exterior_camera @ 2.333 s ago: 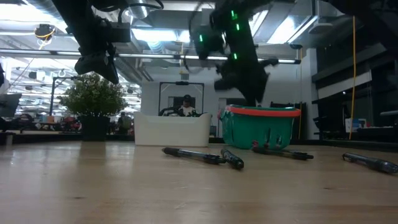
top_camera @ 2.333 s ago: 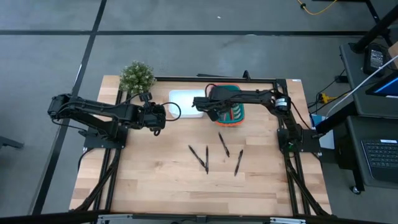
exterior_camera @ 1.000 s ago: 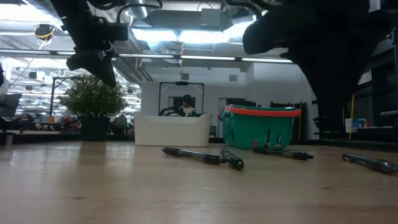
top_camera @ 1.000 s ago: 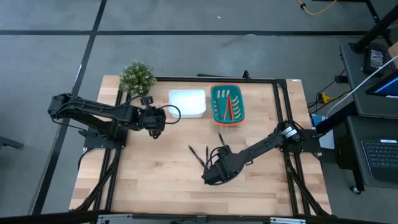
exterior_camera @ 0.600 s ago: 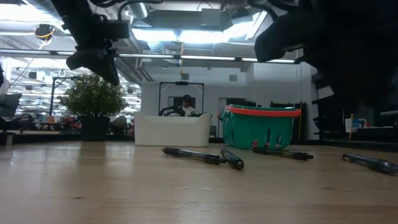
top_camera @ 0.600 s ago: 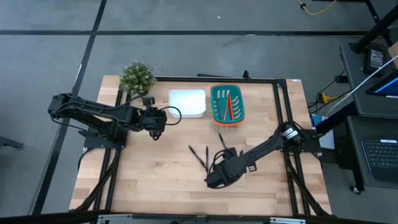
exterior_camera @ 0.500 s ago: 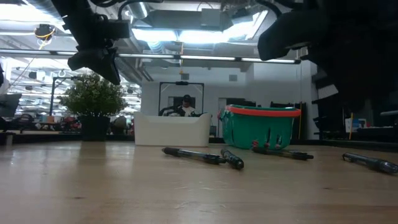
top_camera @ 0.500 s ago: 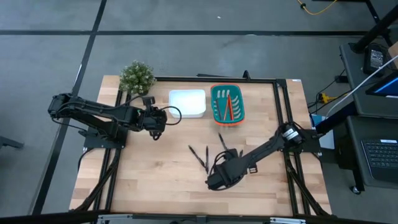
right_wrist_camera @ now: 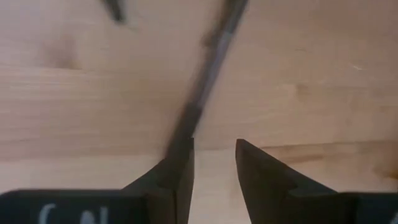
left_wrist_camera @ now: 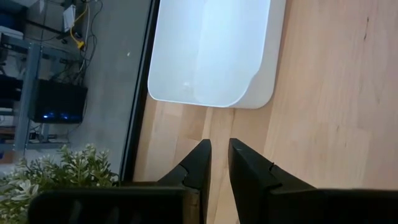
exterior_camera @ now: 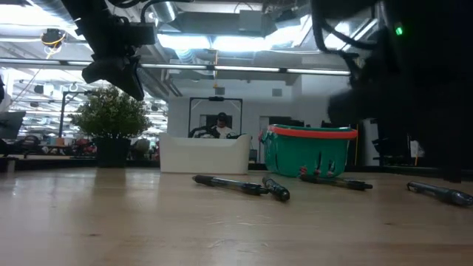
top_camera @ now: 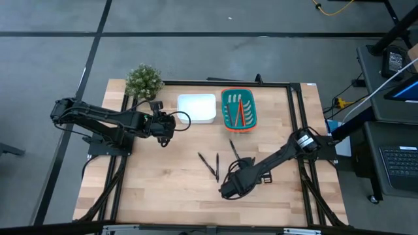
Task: Sort pens & pencils
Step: Put the right black ballpen into the white bin
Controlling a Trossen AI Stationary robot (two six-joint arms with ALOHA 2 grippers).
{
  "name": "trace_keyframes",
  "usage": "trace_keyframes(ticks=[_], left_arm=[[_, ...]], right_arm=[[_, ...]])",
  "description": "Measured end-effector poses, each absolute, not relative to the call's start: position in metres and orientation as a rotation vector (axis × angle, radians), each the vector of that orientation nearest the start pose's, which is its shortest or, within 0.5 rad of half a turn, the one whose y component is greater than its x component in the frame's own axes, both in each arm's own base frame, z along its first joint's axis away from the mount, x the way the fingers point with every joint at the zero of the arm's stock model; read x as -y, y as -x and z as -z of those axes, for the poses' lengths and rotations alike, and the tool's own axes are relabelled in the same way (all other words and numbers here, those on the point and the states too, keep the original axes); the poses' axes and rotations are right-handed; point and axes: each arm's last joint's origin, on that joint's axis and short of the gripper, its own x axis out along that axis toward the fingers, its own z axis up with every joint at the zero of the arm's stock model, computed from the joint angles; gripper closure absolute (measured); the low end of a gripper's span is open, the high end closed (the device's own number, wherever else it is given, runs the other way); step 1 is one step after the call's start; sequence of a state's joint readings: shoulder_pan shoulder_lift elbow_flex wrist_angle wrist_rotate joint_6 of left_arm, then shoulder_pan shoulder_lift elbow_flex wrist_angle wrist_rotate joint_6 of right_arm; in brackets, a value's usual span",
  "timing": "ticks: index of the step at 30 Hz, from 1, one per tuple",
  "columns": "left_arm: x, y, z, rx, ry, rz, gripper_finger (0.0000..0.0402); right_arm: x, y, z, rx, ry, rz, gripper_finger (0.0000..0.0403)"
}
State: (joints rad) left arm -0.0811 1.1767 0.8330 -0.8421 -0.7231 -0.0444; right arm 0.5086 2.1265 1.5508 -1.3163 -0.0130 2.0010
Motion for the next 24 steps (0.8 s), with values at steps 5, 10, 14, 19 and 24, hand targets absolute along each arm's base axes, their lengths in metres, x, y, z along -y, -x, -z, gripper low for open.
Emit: trace_keyframes(ticks=[5, 10, 14, 19, 24], left_arm=[[-0.003, -0.204, -0.238, -1.093, -0.432, -0.588, 0.0351], [-0.003, -0.205, -0.239, -1.086, -0.43, -0.588, 0.0351], [-0.003, -0.205, -0.239, -1.085, -0.43, -0.588, 0.0351], [-0.003, -0.206, -0.239, -1.076, -0.426, -0.589, 0.0351], [-0.003, -0.206, -0.239, -1.074, -0.426, -0.589, 0.0351]], right_arm=[[-0.172, -0.317, -0.138, -1.385, -0.923, 1.419, 0.0283], [-0.167, -0.317, -0.131, -1.377, -0.928, 1.402, 0.0284], [-0.167, -0.319, -0.132, -1.386, -0.922, 1.387, 0.0284], [-0.166, -0.316, -0.153, -1.432, -0.889, 1.407, 0.0283], [-0.165, -0.321, -0.186, -1.315, -0.88, 1.357, 0.0283]])
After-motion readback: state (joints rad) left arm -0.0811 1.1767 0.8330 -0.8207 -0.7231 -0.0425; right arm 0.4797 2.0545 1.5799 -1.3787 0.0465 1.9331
